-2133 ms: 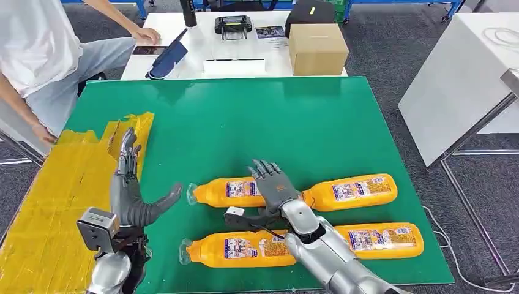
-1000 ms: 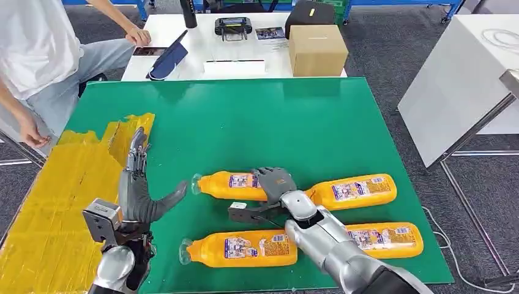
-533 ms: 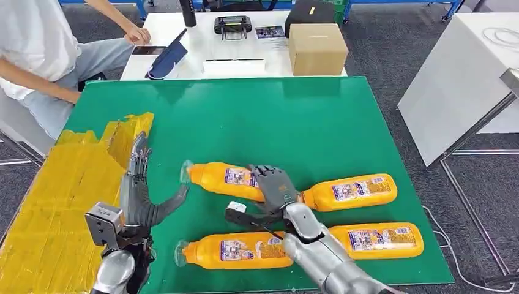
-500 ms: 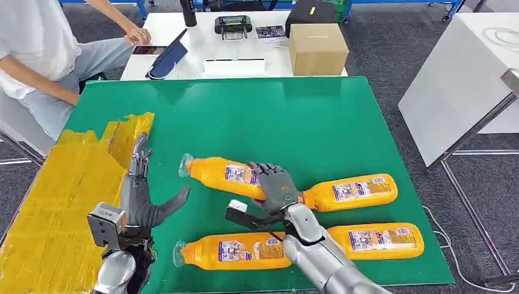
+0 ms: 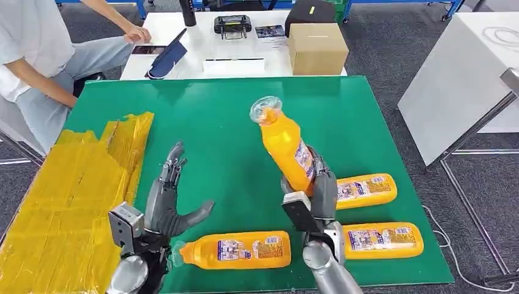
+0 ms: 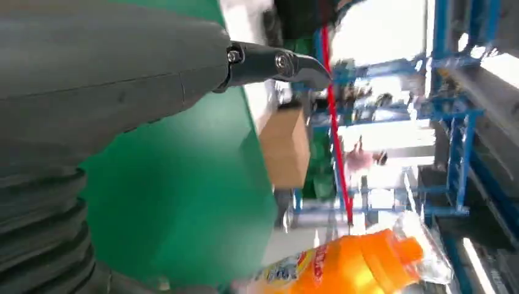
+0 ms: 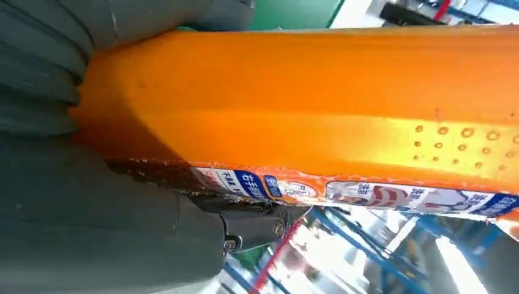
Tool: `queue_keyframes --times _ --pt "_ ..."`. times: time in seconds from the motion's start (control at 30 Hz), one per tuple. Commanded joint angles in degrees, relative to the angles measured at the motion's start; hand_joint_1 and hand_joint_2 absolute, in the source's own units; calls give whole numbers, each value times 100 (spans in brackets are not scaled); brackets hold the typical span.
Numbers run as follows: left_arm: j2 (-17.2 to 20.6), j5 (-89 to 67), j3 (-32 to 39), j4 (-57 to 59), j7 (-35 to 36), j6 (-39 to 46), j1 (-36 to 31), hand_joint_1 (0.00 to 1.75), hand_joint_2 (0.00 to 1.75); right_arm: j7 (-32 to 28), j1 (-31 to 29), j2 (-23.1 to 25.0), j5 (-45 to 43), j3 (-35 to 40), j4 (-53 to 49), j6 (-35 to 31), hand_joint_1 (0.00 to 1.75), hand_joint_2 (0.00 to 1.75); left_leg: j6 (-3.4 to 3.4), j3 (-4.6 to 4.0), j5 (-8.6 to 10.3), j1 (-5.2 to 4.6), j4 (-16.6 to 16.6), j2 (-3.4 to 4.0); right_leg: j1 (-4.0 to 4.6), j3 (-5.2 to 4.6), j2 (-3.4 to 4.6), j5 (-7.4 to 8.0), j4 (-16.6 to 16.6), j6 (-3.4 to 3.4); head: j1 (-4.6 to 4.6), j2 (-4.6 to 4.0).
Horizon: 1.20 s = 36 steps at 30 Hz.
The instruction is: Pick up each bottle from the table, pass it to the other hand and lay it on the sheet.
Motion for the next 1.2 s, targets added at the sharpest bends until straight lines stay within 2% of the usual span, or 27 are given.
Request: queue_keyframes --times 0.03,0.07,0.3,0.8,1.17,1.2 --pt "380 854 -433 580 381 -883 -586 0 175 -338 64 -97 -1385 79 -309 1848 175 175 -3 10 0 4 -5 -13 5 15 -11 -2 -8 -6 2 0" --pt "404 897 -513 621 406 -957 -669 0 175 -435 63 -139 -1453 224 -333 2106 175 175 -4 14 -2 8 -4 -10 9 19 -8 -2 -10 -8 0 0" --pt "416 994 -761 643 469 -1091 -878 0 175 -543 9 -109 -1300 642 -213 2276 175 175 -3 11 -3 6 -4 1 5 14 0 -1 -7 -5 2 0" --pt "284 1071 -845 865 550 -958 -1026 0 175 -479 -95 -50 -431 1656 -38 1972 175 175 -3 11 -3 5 -4 5 5 12 4 -1 -5 -5 2 0" --pt "184 1272 -764 943 521 -912 -1065 0 175 -368 -152 -33 -236 2055 265 1907 175 175 -4 11 -2 9 -5 2 8 15 0 1 -10 -7 2 0" --pt "166 1298 -732 914 502 -874 -1046 38 175 -360 -164 -31 -233 2068 305 1892 175 175 -5 15 -3 10 -6 -1 9 21 -2 0 -12 -8 2 0"
